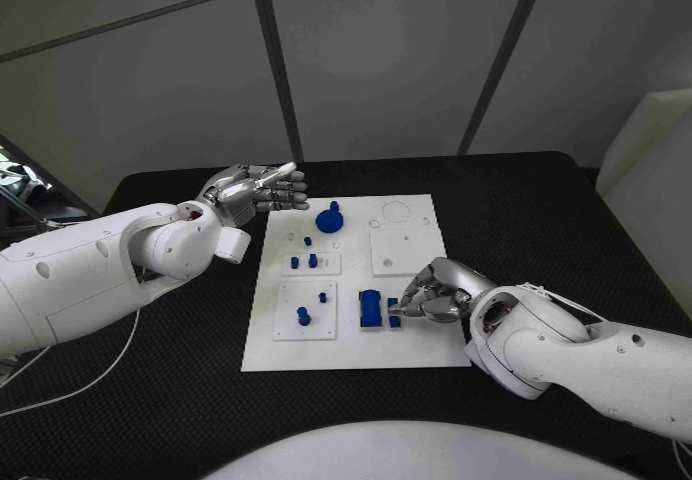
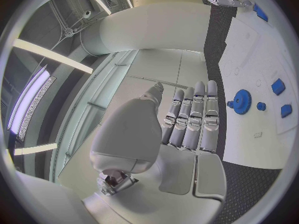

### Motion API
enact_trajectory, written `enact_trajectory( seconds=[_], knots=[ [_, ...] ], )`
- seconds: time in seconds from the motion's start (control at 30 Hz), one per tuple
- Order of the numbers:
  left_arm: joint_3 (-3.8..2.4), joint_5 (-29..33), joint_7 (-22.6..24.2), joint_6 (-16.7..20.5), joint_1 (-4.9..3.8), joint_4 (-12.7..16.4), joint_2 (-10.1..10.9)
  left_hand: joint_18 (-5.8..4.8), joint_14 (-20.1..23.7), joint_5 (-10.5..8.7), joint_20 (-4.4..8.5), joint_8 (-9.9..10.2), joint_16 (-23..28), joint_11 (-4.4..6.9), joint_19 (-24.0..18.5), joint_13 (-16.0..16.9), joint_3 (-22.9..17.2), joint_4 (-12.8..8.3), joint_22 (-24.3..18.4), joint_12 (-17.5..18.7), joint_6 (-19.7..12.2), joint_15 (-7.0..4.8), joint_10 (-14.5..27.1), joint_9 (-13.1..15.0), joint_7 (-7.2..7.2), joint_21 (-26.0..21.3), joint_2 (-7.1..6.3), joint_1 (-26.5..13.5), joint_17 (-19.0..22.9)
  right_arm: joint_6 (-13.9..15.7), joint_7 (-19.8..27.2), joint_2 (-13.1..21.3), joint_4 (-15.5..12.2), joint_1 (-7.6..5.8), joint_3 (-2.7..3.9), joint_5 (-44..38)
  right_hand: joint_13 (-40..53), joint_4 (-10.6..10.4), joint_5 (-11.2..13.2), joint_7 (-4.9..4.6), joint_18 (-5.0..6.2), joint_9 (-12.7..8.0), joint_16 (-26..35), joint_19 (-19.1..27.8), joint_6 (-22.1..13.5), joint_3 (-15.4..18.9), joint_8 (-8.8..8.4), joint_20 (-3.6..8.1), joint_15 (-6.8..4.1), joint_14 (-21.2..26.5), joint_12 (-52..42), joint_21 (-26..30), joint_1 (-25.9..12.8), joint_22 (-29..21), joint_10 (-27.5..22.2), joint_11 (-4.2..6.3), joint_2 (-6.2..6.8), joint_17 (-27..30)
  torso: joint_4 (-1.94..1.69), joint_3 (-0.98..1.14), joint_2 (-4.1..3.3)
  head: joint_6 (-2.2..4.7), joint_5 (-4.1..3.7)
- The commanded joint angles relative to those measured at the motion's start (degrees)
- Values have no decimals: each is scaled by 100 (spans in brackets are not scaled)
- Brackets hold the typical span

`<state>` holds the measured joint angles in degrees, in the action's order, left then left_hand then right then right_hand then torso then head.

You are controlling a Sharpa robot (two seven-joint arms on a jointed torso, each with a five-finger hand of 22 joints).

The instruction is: Assemble the parts on the task board

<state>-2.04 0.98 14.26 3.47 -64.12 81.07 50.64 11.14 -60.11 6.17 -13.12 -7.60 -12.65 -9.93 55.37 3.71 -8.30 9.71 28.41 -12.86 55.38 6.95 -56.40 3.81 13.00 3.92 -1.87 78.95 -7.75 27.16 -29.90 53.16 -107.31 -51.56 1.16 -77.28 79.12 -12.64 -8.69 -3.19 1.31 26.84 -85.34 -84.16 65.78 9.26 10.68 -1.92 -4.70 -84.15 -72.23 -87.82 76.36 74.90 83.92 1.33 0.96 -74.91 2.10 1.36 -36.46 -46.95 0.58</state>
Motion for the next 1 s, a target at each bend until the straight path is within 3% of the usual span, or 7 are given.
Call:
enact_trajectory(
  seconds=[0.03,0.3,0.4,0.5,0.7,0.8,1.0],
  knots=[
    [-4,-8,88,-3,-8,-20,-22,-72,19,-4,-27,-28,28,19,-16,1,51,1,-19,-28,-22,26,37,0,-31,1,33,31,-10,267,828,84,-40,-20,58,538,-118,-39,-187,-87,7,-46,212,-238,-261,108,-162,-30,61,-373,489,342,-66,1297,-36,-90,28,-514,8,-16,41,59,-24],
    [49,98,424,272,-6,-151,-145,-65,-52,-2,-16,-73,3,59,-5,9,88,-7,-66,-88,45,-3,-46,8,-74,7,68,64,-34,285,2491,21,626,-343,167,2631,-911,84,-302,-245,268,-142,932,425,-570,158,-375,-154,179,-151,1888,1486,263,837,-576,-223,-106,353,47,-70,181,291,-58],
    [75,202,624,446,-6,-276,-279,-62,-116,1,-2,-109,-12,94,-1,8,114,-7,-106,-128,111,-28,-122,11,-115,9,97,91,-53,145,3193,-166,1186,-541,178,3660,-1967,189,-294,-289,512,-176,1959,1077,-589,135,-424,-185,219,170,3574,2724,472,276,-1211,-268,-240,1416,69,-118,270,461,-110],
    [94,354,843,659,-6,-475,-462,-59,-187,2,14,-138,-10,137,8,6,137,-1,-148,-154,178,-57,-213,10,-166,13,126,118,-72,-106,3861,-459,1870,-707,186,4547,-2807,292,-282,-362,888,-247,4211,2415,-685,74,-523,-285,318,1065,4717,5211,776,-928,-1896,-390,-334,3480,97,-162,354,579,-129],
    [120,706,1203,1014,23,-1036,-949,-62,-199,1,30,-109,118,186,26,-10,167,8,-225,-73,230,-74,-310,-7,-252,14,155,180,-78,-781,4650,-1062,3119,-894,195,5410,-4925,218,-61,-650,872,-691,6454,3230,-884,-74,-698,-721,826,2018,6358,6976,1278,-2291,-2135,-887,-551,4770,72,-210,464,847,-144],
    [122,843,1341,1140,44,-1341,-1168,-80,-38,0,-25,-2,363,144,-178,-15,206,15,-359,98,178,-5,-255,-14,-232,-39,169,212,-22,-1002,4926,-1428,3752,-937,198,5714,-5937,207,-65,-759,900,-1037,7356,3213,-918,-92,-708,-982,1022,2220,6814,7685,1335,-3025,-2116,-854,-534,5460,64,-229,503,909,-144],
    [123,971,1429,1277,59,-1766,-1436,-75,300,0,-226,255,858,22,-924,-16,371,33,-791,459,73,167,-144,-14,-193,-40,190,199,228,-1192,5197,-1914,4538,-965,201,5952,-6926,357,-57,-790,922,-1567,8105,3085,-1049,-137,-712,-1157,1191,2322,6854,8427,1182,-3960,-2249,-977,-523,6255,24,-214,519,1007,-107]
  ],
)
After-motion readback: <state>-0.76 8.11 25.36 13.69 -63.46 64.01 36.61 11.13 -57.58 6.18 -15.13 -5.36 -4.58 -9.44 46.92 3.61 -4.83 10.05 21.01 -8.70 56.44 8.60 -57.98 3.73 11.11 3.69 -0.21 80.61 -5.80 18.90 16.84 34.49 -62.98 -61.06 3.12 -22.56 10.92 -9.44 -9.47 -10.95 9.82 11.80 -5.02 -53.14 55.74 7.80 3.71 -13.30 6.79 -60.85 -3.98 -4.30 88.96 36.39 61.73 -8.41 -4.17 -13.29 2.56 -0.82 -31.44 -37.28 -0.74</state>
